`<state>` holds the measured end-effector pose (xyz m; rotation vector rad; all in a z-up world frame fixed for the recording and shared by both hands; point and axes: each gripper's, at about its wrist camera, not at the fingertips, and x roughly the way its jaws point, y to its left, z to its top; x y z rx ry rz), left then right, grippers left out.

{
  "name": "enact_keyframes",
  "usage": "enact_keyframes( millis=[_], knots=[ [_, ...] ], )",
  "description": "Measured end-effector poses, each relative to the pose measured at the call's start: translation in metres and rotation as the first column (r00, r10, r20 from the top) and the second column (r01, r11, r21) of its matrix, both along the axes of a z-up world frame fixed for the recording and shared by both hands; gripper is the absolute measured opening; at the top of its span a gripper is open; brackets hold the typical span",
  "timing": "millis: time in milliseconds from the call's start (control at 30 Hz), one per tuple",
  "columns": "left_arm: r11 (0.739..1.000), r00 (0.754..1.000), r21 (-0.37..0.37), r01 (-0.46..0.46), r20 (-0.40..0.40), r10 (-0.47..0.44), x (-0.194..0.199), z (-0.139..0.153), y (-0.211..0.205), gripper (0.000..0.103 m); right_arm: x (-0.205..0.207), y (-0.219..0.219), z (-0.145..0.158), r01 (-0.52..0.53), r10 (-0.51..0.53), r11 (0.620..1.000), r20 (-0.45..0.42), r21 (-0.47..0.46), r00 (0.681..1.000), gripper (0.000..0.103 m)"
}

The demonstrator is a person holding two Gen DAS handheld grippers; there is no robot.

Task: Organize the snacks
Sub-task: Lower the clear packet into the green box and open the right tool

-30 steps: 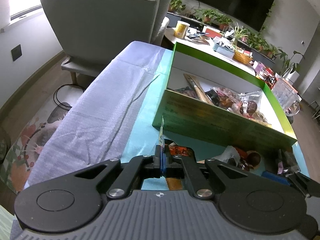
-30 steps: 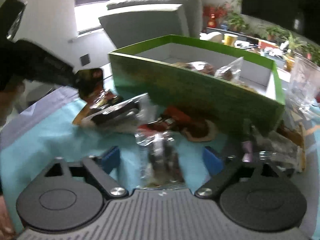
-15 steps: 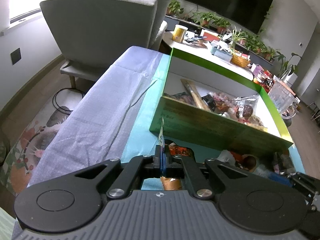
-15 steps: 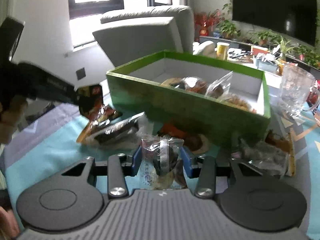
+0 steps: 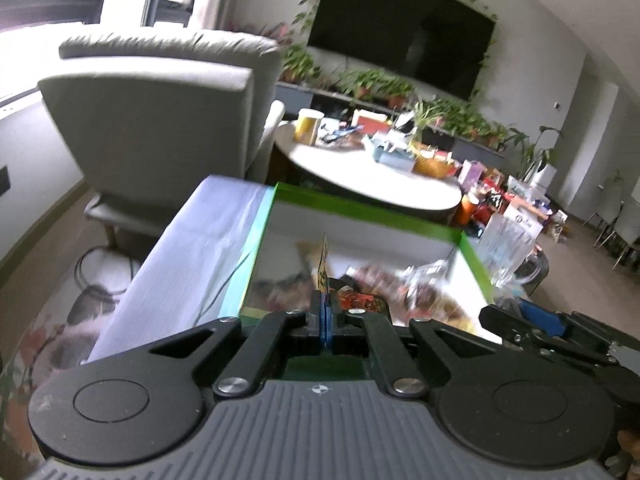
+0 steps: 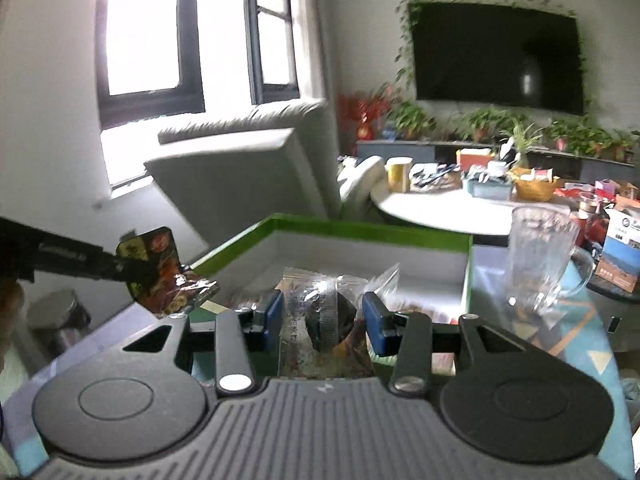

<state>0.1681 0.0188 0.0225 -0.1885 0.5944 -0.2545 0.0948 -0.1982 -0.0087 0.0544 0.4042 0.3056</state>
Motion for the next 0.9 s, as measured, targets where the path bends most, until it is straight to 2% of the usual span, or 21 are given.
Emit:
enact_keyframes(
  millis=[133, 300, 767, 900],
  knots=[
    [1.0, 0.999, 0.003, 0.021, 0.025, -0.021, 0.016, 0.007, -0.015, 0.001, 0.014, -0.013, 0.002, 0.04, -0.04, 0.997, -0.001, 0.06, 0.999, 0.046],
    [1.0, 0.999, 0.005, 0.029, 0.017, -0.029, 0.036, 0.005, -0.027, 0.001, 0.031, -0.024, 0.0, 0.085, -0.084, 0.992, -0.014, 0.09, 0.996, 0.046],
    [0.999, 0.996, 0.048, 0.008, -0.085, -0.004, 0.073, -0.031, -0.034, 0.001, 0.065, -0.021, -0.019, 0.084, -0.077, 0.992, -0.078, 0.09, 0.994, 0.046],
    [0.998, 0.994, 0.056, 0.014, -0.107, -0.008, 0.075, -0.036, -0.037, 0.005, 0.067, -0.021, -0.025, 0.087, -0.078, 0.992, -0.105, 0.087, 0.991, 0.047]
  ],
)
